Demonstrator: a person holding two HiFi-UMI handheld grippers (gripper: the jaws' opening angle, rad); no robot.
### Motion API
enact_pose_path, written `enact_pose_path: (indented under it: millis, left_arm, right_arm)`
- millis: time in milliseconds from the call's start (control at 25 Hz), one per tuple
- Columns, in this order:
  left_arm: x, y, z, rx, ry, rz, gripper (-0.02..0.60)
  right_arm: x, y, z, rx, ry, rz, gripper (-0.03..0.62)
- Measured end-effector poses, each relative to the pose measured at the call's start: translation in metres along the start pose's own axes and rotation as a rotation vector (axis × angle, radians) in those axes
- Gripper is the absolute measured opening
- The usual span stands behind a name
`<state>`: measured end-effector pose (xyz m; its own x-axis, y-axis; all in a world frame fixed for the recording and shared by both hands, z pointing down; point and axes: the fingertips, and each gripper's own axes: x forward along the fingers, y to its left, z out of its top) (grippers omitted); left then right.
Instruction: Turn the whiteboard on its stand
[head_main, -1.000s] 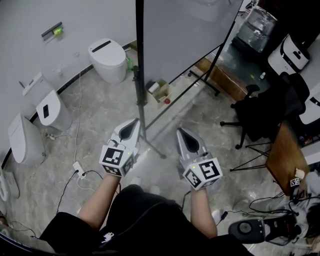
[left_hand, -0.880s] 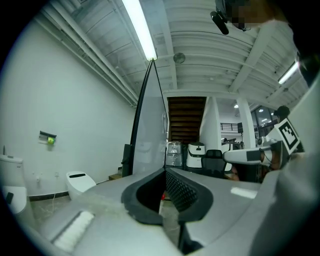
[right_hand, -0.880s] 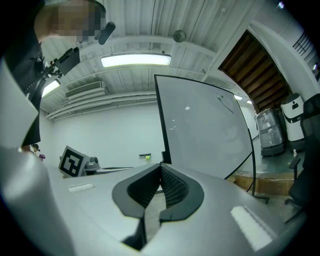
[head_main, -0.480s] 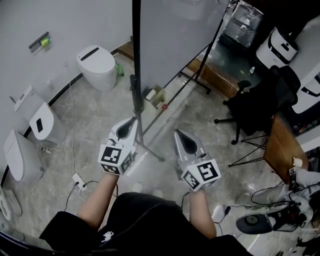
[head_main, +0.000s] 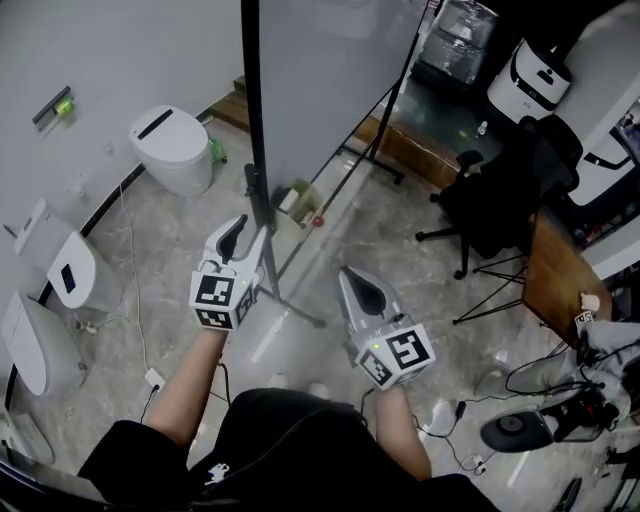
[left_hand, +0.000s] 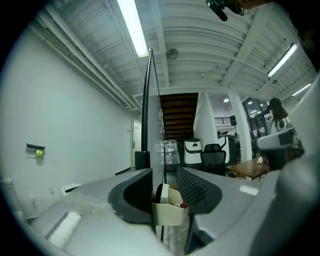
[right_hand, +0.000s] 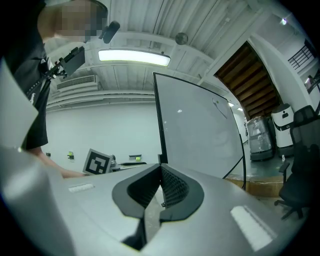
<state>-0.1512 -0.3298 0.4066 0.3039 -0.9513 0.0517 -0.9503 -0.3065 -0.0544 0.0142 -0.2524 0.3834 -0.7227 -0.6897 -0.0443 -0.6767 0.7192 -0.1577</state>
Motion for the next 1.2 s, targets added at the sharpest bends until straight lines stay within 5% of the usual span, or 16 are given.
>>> enact_pose_path:
  millis: [440, 1200]
  left_arm:
    - [0.063, 0.045, -0.005, 0.024, 0.026, 0.026, 0.245]
    - [0.112, 0.048, -0.018, 0.011, 0.045, 0.009, 0.254]
  right_arm:
    - [0.012, -0.006, -0.001, -0.015, 0.016, -0.051, 0.009]
    - [0.006, -0.031, -0.007, -0.018, 0.021, -0.140, 0.009]
